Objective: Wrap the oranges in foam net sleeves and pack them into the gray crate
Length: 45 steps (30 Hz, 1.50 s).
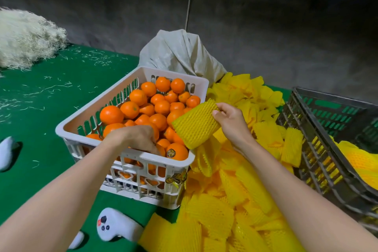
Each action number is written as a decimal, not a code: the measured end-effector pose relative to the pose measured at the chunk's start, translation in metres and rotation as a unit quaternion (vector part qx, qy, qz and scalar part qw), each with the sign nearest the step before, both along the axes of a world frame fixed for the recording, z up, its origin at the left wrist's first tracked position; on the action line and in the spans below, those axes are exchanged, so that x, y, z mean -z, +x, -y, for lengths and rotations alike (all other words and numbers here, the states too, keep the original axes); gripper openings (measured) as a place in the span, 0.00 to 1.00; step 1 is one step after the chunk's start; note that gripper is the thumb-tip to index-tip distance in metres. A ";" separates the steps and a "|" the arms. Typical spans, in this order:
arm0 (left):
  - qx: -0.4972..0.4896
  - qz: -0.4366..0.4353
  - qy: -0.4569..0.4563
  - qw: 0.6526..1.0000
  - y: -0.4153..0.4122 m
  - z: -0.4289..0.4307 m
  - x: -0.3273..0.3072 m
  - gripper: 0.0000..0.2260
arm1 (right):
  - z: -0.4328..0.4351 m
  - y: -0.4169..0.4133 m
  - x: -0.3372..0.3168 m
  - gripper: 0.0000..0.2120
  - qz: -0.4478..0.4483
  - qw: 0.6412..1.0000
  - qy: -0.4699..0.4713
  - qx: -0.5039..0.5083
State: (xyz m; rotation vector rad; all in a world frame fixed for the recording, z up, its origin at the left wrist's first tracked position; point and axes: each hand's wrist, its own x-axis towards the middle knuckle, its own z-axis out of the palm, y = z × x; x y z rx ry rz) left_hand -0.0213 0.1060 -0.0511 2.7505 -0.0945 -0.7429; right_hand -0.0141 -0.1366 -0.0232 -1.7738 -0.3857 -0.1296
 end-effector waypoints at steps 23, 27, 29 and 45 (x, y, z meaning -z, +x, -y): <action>-0.195 -0.101 -0.860 0.460 -0.047 0.143 -0.041 0.20 | 0.060 -0.056 -0.019 0.07 -0.139 0.974 0.126 -0.130; -0.242 -0.042 -0.815 0.525 -0.043 0.171 -0.036 0.16 | 0.075 -0.062 -0.017 0.04 -0.112 0.980 0.095 -0.134; -0.238 -0.024 -0.800 0.550 -0.045 0.182 -0.031 0.21 | 0.080 -0.065 -0.017 0.03 -0.100 0.983 0.065 -0.139; -0.205 -0.018 -0.752 0.627 -0.058 0.230 -0.002 0.25 | 0.131 -0.051 0.006 0.11 0.072 0.993 -0.017 0.092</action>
